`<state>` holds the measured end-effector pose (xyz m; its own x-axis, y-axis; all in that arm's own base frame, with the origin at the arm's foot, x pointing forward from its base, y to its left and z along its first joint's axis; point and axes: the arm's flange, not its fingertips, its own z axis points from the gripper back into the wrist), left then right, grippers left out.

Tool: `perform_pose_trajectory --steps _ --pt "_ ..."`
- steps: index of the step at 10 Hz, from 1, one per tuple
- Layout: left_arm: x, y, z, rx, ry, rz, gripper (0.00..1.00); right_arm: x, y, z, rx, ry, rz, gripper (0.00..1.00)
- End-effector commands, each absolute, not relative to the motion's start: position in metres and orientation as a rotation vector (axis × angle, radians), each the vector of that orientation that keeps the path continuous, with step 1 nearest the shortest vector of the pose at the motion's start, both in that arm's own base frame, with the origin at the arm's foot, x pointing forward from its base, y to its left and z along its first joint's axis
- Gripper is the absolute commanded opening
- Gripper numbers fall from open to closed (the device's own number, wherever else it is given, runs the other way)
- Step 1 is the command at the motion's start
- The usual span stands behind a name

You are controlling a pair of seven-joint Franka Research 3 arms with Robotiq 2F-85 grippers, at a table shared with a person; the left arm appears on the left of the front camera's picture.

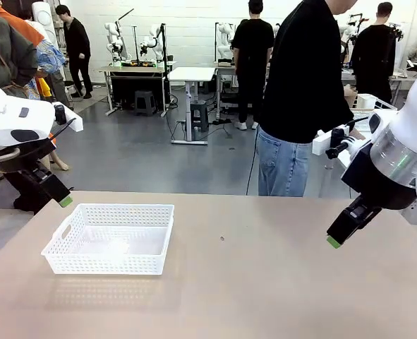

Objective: Clean and organize the cups into the basket.
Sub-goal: Pick up the Organizing basket and move it to the center of the table, then pick up the Reusable plastic cup from the right side of the table and place it inside the Organizing basket.

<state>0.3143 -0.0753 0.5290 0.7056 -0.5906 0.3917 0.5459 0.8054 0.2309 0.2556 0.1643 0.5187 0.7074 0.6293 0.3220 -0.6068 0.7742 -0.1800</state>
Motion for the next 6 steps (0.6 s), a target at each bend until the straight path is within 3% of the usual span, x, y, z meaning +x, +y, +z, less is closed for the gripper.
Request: perform_pose_trajectory --steps 1,2,4,6 --pt "0.323 -0.056 0.532 -0.353 -0.348 -0.516 1.00 0.261 0.133 0.523 0.252 -0.338 0.608 1.00" --pt "0.327 -0.030 0.535 -0.767 -0.212 -0.402 1.00 0.272 0.099 0.517 0.569 -0.266 0.516 1.00" --pt "0.342 0.023 0.531 -1.261 -0.034 -0.197 1.00 0.293 0.035 0.509 1.098 -0.206 0.331 1.00" --pt "0.359 0.065 0.521 -1.424 -0.007 -0.063 1.00 0.298 -0.014 0.497 1.341 -0.209 0.242 1.00"
